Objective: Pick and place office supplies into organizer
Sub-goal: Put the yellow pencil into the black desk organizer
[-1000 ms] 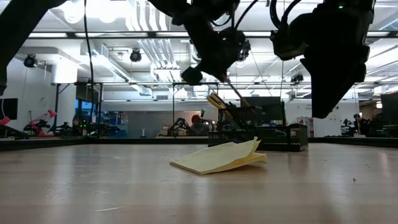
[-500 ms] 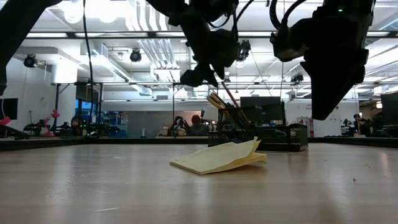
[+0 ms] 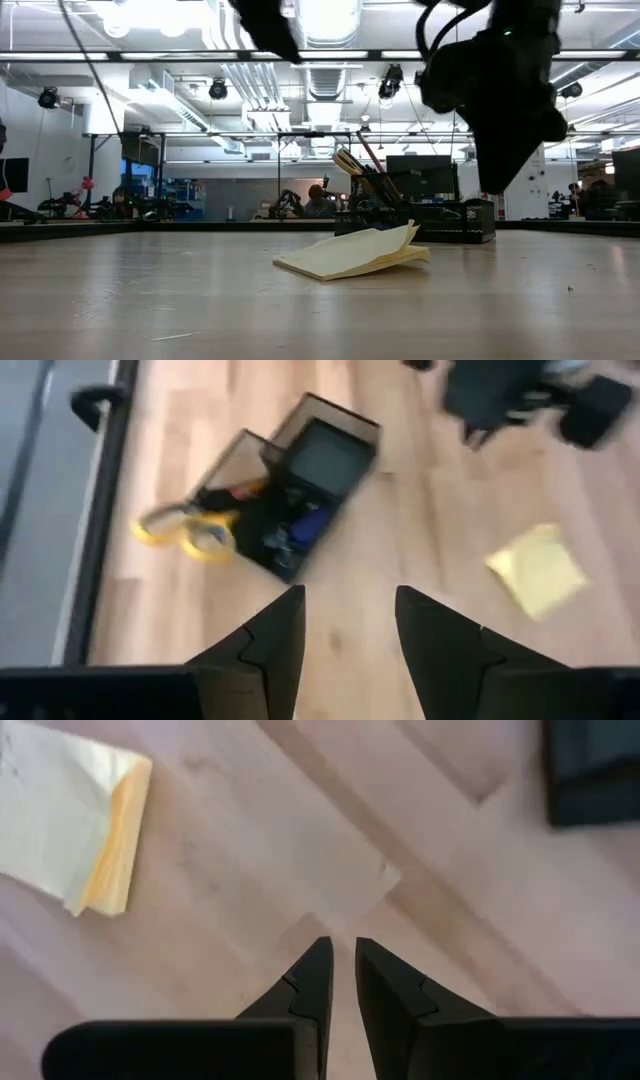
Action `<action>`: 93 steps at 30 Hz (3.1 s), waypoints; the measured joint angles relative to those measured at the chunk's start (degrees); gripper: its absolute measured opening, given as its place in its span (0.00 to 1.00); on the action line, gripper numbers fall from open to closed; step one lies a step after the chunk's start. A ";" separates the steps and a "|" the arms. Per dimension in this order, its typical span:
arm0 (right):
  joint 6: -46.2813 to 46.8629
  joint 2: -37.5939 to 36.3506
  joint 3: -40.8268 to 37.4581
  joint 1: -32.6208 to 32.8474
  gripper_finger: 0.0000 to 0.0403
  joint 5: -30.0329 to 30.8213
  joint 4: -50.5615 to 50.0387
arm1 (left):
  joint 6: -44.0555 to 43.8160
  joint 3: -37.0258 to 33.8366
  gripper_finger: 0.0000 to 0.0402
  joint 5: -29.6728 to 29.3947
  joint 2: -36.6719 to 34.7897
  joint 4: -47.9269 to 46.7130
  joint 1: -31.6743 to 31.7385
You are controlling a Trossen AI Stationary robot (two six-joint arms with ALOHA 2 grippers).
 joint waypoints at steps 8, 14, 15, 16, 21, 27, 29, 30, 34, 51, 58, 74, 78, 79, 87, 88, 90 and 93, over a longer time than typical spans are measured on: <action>-6.16 -0.09 3.67 -9.53 0.10 -14.46 -0.04 | -12.74 -11.85 0.35 -2.29 -14.12 -0.10 -0.25; -7.28 -0.17 8.91 -12.13 0.10 -13.89 0.57 | -20.16 -17.91 0.35 -2.20 -19.33 3.31 -0.36; -7.26 -0.17 9.83 -12.28 0.10 -13.89 0.59 | -21.05 -18.45 0.35 -2.23 -19.74 4.23 -0.31; -7.27 -0.17 10.70 -12.37 0.10 -13.91 0.48 | -21.20 -18.83 0.35 -2.27 -19.93 5.16 -0.29; -7.25 -0.15 16.30 -12.53 0.10 -13.87 0.58 | -21.12 -19.12 0.35 -2.23 -19.71 8.84 -0.36; -7.27 -0.15 23.12 -12.47 0.10 -13.87 0.56 | -20.70 -19.34 0.35 -2.25 -19.08 9.20 -0.29; -7.14 -0.15 25.38 -12.51 0.10 -13.87 0.73 | -20.01 -19.59 0.35 -2.25 -19.08 8.57 -0.29; -7.12 -0.15 26.51 -12.49 0.10 -13.86 0.75 | -20.01 -19.72 0.35 -2.24 -19.10 7.37 -0.29; -7.74 -0.15 30.64 -12.44 0.10 -13.44 0.96 | -19.51 -22.63 0.35 -2.25 -20.30 -4.03 -0.35; -23.78 -0.13 38.15 -11.61 0.10 -5.35 6.19 | -22.60 -54.94 0.35 7.95 -29.13 3.21 -14.89; -14.45 0.17 37.00 -9.73 0.10 -5.82 -2.08 | -33.55 -55.95 0.35 10.81 -29.26 -1.26 -24.04; -36.59 11.88 34.50 -5.03 0.10 -6.62 0.41 | -37.82 -56.19 0.35 -9.36 -22.64 3.41 -46.33; -43.56 15.91 36.51 -3.87 0.10 -7.57 0.51 | -34.16 -56.28 0.35 -7.38 -16.58 3.98 -48.02; -43.70 16.98 37.28 -3.83 0.10 -8.60 0.58 | -33.92 -56.28 0.35 -5.94 -15.33 3.94 -48.07; -43.79 25.02 45.49 -3.93 0.10 -11.33 1.11 | -32.71 -55.98 0.35 -3.38 -13.79 5.67 -49.57; -43.78 26.21 46.64 -3.89 0.10 -11.33 1.05 | -32.26 -56.10 0.35 -3.43 -14.24 5.92 -49.64; -43.68 28.62 49.25 -3.61 0.10 -11.50 1.47 | -31.54 -56.22 0.35 -3.53 -14.53 5.88 -49.80; -42.98 32.21 52.49 -3.24 0.10 -14.40 2.02 | -31.53 -56.69 0.35 -3.91 -14.41 6.12 -49.93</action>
